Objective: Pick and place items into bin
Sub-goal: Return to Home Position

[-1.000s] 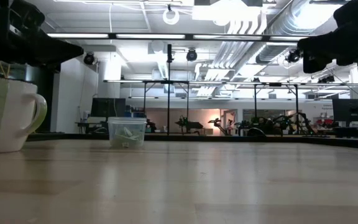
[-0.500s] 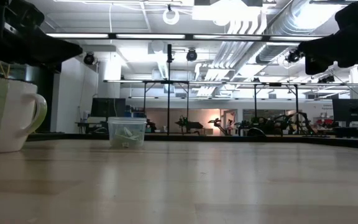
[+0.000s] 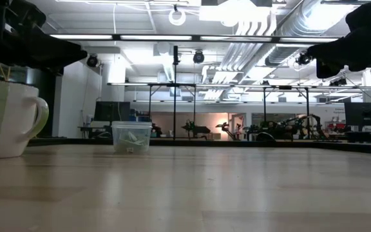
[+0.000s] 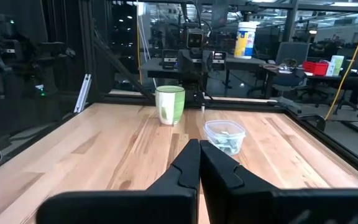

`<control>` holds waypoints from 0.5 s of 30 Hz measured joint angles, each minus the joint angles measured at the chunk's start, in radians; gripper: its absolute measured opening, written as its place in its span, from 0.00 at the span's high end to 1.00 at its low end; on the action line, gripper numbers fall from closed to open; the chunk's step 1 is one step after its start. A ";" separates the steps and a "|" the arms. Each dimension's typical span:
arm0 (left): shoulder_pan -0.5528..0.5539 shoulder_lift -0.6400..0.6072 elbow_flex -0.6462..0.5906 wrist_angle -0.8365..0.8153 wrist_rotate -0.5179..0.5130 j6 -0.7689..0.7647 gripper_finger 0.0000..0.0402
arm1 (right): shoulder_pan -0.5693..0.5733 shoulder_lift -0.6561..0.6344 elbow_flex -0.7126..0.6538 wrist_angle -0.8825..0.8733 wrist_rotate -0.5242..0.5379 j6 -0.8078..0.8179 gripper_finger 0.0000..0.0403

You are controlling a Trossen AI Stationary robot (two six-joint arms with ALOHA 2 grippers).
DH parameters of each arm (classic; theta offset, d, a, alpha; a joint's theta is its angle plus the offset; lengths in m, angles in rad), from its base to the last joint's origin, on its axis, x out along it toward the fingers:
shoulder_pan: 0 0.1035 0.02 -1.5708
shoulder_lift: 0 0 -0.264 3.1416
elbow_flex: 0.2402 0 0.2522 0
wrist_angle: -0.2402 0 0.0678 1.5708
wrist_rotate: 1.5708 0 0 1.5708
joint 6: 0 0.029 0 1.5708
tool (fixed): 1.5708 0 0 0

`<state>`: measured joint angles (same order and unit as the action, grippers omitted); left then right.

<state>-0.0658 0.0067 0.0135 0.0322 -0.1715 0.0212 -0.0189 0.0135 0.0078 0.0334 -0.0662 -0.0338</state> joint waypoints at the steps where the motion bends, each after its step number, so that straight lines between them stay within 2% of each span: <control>1: 0.000 0.000 0.000 0.000 0.000 0.000 0.58 | 0.000 0.000 0.000 0.000 0.000 0.000 1.00; 15: 0.000 0.000 0.000 0.000 -0.001 0.000 0.58 | 0.000 0.000 0.000 0.000 0.000 0.000 1.00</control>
<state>-0.0658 0.0067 0.0135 0.0319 -0.1721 0.0208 -0.0189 0.0135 0.0078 0.0334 -0.0663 -0.0338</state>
